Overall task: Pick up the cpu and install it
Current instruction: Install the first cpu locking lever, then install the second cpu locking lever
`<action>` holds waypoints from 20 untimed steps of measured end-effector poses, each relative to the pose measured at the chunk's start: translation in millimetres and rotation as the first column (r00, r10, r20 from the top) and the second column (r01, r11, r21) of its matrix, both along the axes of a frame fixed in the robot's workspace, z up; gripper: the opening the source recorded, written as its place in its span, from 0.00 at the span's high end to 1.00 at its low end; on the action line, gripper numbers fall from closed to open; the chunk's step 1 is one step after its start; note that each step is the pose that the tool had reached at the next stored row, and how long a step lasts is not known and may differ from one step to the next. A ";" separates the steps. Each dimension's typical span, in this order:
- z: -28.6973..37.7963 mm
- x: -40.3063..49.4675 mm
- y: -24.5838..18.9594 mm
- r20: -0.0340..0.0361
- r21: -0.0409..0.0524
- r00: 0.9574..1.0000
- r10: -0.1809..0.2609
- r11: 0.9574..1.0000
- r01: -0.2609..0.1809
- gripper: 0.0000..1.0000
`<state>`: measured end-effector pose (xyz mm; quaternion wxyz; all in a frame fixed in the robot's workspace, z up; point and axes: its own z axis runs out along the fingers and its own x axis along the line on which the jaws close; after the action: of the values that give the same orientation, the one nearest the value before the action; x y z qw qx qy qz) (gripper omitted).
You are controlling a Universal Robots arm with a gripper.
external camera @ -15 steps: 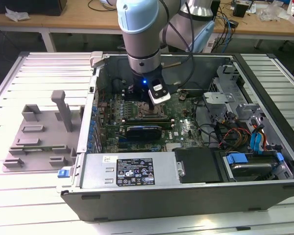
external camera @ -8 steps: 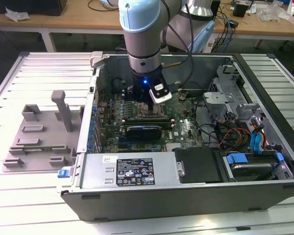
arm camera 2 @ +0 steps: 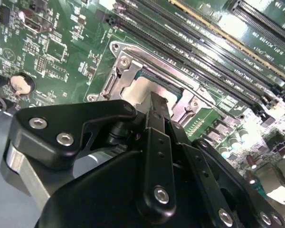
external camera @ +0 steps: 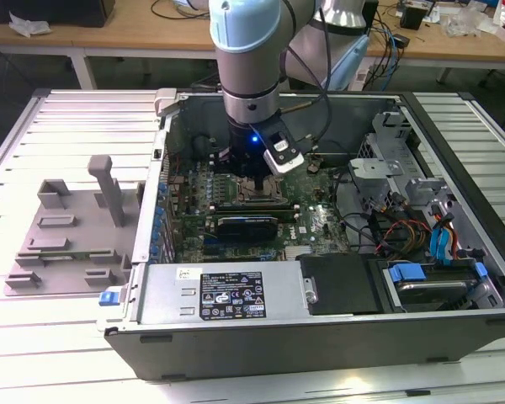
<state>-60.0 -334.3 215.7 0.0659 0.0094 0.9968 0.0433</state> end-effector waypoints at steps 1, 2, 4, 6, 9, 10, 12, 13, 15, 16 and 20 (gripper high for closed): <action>5.5 0.3 0.0 0.000 0.000 1.000 0.000 1.000 0.000 0.89; 17.6 0.7 0.0 0.000 0.000 1.000 0.000 1.000 0.000 0.89; 19.7 1.2 0.0 -0.002 -0.016 1.000 0.001 1.000 -0.001 0.89; 19.7 1.6 0.1 -0.006 -0.033 1.000 0.000 0.999 0.000 0.89; 19.7 4.8 0.9 -0.006 -0.037 1.000 0.000 0.999 -0.001 0.89; 19.7 5.1 1.3 -0.006 -0.038 1.000 0.000 0.999 -0.001 0.89; 19.7 5.2 1.7 -0.006 -0.038 1.000 0.000 0.999 -0.001 0.89; 19.6 5.2 1.9 -0.006 -0.038 1.000 0.000 0.999 -0.001 0.89; 19.7 5.3 2.0 -0.006 -0.038 1.000 0.000 0.999 -0.001 0.89; 19.7 5.3 2.1 -0.006 -0.039 1.000 0.000 0.999 -0.001 0.89; 19.7 5.3 2.4 -0.006 -0.039 1.000 0.000 0.999 -0.001 0.89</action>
<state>-54.7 -331.9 235.3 0.0629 0.0080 0.9977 0.0240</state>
